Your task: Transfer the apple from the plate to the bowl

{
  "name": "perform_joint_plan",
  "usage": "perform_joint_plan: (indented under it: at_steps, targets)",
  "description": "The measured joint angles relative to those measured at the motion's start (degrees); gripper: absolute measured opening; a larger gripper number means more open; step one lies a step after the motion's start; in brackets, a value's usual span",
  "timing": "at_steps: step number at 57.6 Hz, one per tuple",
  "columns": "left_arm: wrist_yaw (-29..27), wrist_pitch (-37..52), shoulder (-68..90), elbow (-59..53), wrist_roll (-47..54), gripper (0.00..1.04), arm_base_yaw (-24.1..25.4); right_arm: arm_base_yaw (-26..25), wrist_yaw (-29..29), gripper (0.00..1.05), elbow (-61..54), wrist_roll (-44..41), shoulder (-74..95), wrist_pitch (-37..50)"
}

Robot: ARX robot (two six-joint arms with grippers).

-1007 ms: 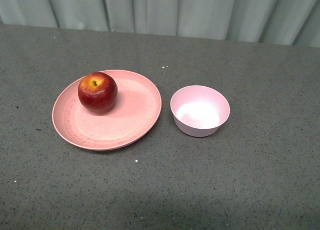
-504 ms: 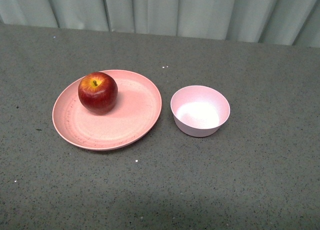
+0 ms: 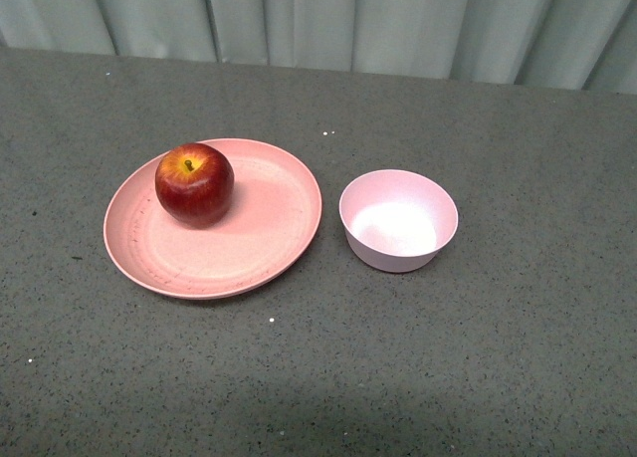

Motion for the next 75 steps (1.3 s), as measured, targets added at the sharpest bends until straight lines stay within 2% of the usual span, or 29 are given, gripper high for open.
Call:
perform_joint_plan:
  at_steps: [14, 31, 36, 38, 40, 41, 42, 44, 46, 52, 59, 67, 75]
  targets:
    - [0.0, 0.0, 0.0, 0.0, 0.0, 0.98, 0.0, 0.0, -0.02, 0.48, 0.0, 0.0, -0.04, 0.0]
    - [0.0, 0.0, 0.0, 0.0, 0.0, 0.98, 0.0, 0.0, -0.02, 0.97, 0.0, 0.04, -0.04, 0.0]
    - [0.0, 0.0, 0.0, 0.0, 0.0, 0.98, 0.0, 0.0, -0.02, 0.95, 0.0, 0.02, -0.04, 0.0]
    - [-1.57, -0.39, 0.35, 0.09, -0.15, 0.98, -0.46, 0.0, -0.02, 0.95, 0.0, 0.04, -0.04, 0.0]
    - [-9.66, -3.85, 2.49, 1.18, -2.12, 0.98, -2.86, 0.0, -0.04, 0.95, 0.0, 0.02, -0.04, 0.0]
    - [-10.64, -4.52, 3.39, 1.51, -2.36, 0.98, -3.48, 0.0, -0.04, 0.95, 0.0, 0.02, -0.04, 0.0]
    - [-15.43, -5.03, 5.49, 1.95, -3.63, 0.98, -4.35, 0.0, -0.02, 0.95, 0.0, 0.04, -0.04, -0.02]
    - [-21.03, -4.02, 9.79, 2.16, -5.03, 0.98, -5.31, 0.0, 0.11, 0.95, 0.0, 0.04, -0.07, -0.02]
    - [-23.32, -0.28, 15.12, 2.16, -6.58, 0.98, -5.33, -0.02, 0.04, 0.95, 0.0, 0.02, -0.07, -0.02]
    - [-23.43, 9.9, 26.36, 2.84, -9.03, 0.98, -5.22, -0.02, -0.02, 0.95, 0.0, 0.04, -0.04, -0.02]
    - [-21.86, 25.75, 44.63, 5.9, -10.84, 0.98, -5.99, -0.02, -0.02, 0.95, 0.0, 0.04, -0.04, -0.02]
    - [-17.09, 40.87, 68.87, 13.0, -15.5, 0.98, -7.45, -0.02, -0.02, 0.95, 0.0, 0.04, -0.07, -0.02]
    - [-14.97, 46.12, 85.57, 20.72, -16.92, 0.98, -10.32, -0.02, -0.04, 0.95, 0.0, 0.04, -0.07, -0.02]
